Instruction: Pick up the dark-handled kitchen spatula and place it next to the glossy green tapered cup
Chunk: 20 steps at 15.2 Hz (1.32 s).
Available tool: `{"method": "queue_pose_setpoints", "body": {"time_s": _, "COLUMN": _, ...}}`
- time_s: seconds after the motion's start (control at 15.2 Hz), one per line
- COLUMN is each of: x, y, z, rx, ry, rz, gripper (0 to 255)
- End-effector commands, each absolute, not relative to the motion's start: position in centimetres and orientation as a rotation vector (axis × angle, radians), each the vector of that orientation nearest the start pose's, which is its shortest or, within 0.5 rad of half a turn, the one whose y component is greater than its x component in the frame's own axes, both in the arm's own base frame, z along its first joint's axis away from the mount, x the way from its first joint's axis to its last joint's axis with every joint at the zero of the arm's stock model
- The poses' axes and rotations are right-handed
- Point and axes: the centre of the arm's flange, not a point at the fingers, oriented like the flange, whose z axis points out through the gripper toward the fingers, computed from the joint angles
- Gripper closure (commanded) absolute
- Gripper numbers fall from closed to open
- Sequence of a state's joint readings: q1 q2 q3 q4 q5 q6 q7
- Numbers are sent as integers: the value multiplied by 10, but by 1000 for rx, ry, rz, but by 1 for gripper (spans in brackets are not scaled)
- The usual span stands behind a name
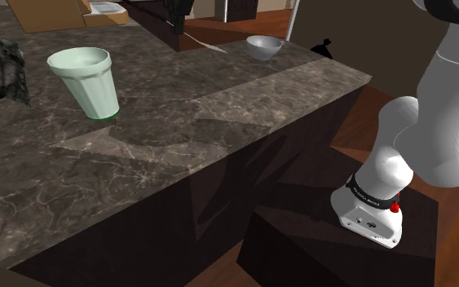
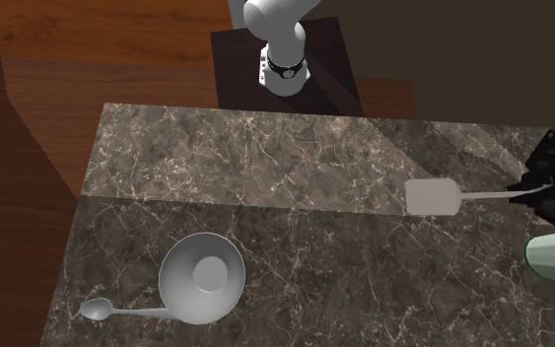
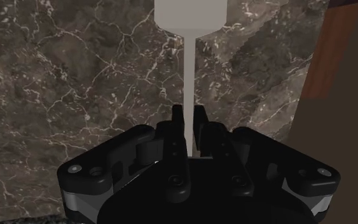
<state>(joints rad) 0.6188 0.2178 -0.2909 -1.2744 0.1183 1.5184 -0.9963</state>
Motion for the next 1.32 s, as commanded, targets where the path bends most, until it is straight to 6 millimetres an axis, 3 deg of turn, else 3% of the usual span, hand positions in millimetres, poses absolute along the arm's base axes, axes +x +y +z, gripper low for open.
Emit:
{"method": "queue_pose_setpoints", "body": {"time_s": 0.0, "x": 568, "y": 231, "z": 625, "rx": -2429, "ry": -1925, "rz": -80, "gripper": 255}}
{"method": "queue_pose_setpoints", "body": {"time_s": 1.25, "x": 568, "y": 231, "z": 525, "rx": -2429, "ry": -1925, "rz": -80, "gripper": 255}}
